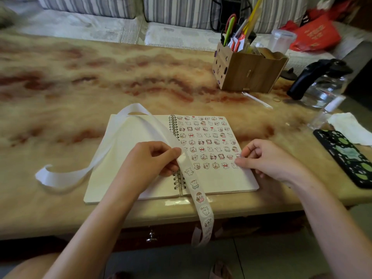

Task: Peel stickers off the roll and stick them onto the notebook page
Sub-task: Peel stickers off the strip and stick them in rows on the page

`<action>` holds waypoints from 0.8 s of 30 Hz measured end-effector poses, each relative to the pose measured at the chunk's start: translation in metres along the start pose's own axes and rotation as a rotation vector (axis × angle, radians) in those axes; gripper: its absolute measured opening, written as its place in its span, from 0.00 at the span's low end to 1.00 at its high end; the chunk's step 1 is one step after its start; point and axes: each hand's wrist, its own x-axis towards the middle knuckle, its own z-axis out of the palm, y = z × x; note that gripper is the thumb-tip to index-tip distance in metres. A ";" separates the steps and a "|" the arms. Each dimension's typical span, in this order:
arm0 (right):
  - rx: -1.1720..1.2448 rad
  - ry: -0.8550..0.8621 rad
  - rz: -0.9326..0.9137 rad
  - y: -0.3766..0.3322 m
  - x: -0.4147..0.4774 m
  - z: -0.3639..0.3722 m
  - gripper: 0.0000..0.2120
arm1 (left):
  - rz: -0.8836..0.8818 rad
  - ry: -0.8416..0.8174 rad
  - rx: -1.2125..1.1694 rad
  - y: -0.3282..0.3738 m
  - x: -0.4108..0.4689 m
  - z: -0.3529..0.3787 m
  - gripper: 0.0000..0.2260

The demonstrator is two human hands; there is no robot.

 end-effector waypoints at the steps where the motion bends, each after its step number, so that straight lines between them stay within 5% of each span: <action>1: 0.004 0.004 -0.006 0.001 0.000 0.000 0.08 | 0.000 -0.001 -0.003 0.000 0.000 0.000 0.09; 8: 0.165 0.203 -0.256 -0.014 -0.011 0.009 0.04 | 0.013 -0.001 -0.039 0.005 -0.004 0.000 0.09; 14: 0.368 -0.042 -0.420 -0.043 -0.038 0.038 0.05 | 0.087 0.024 -0.076 0.009 -0.007 0.001 0.08; 24: 0.485 -0.101 -0.388 -0.047 -0.039 0.057 0.08 | 0.119 0.023 -0.101 0.010 -0.007 0.002 0.08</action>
